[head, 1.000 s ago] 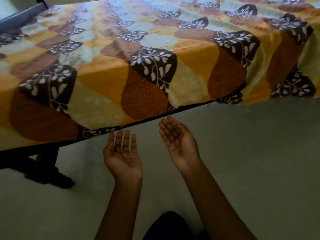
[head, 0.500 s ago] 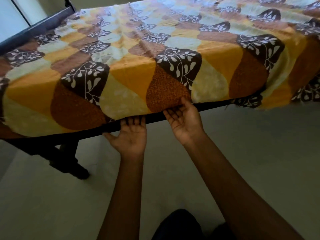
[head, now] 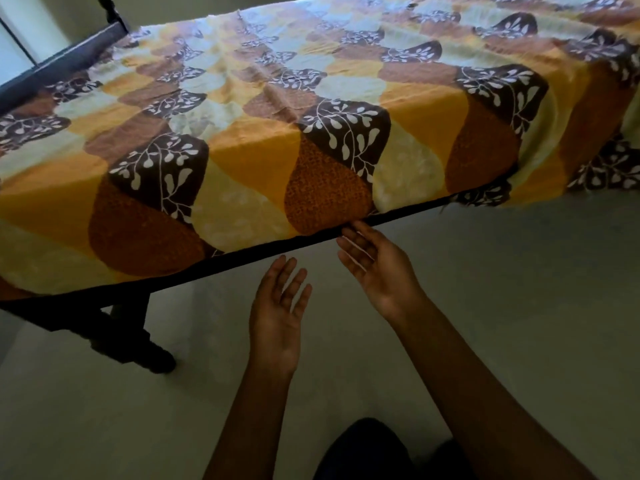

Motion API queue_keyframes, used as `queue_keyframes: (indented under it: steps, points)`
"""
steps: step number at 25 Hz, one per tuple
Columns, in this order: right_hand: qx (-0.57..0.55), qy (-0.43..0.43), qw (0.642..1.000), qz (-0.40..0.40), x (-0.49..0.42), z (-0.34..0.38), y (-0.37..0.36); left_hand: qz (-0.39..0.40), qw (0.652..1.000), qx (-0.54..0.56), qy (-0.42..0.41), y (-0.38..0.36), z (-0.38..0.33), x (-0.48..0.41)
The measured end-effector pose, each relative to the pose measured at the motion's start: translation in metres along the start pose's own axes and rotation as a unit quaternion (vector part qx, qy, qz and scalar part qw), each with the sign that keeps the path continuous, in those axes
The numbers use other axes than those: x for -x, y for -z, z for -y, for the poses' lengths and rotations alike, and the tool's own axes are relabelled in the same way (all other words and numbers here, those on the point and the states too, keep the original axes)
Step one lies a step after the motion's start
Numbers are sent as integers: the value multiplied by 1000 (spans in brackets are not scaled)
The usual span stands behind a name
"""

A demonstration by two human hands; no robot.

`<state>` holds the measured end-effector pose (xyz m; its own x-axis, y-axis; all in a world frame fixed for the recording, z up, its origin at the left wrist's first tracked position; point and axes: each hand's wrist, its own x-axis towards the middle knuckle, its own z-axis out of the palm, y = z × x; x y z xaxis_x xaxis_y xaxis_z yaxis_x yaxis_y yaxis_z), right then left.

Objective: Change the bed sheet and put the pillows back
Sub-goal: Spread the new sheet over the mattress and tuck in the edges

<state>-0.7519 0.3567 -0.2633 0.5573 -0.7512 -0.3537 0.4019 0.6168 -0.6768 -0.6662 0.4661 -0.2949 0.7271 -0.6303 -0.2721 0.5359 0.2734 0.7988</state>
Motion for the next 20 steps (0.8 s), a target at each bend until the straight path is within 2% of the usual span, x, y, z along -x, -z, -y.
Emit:
queue_keyframes:
  steps: [1,3,7,11,15,20]
  points:
    - [43,16,999,-11,2,0,10,35,994,-99,-23,-4,2,2]
    - [118,59,990,-42,0,8,31,120,951,-272,-82,-21,6,-1]
    - [225,140,958,-108,-7,45,63,277,848,-421,-163,-76,12,-21]
    - [263,181,932,-169,0,96,78,420,728,-497,-214,-137,10,-31]
    - [284,207,905,-240,12,157,85,485,646,-502,-309,-209,-4,-38]
    - [310,271,865,-285,-2,241,120,539,494,-509,-454,-316,-1,-53]
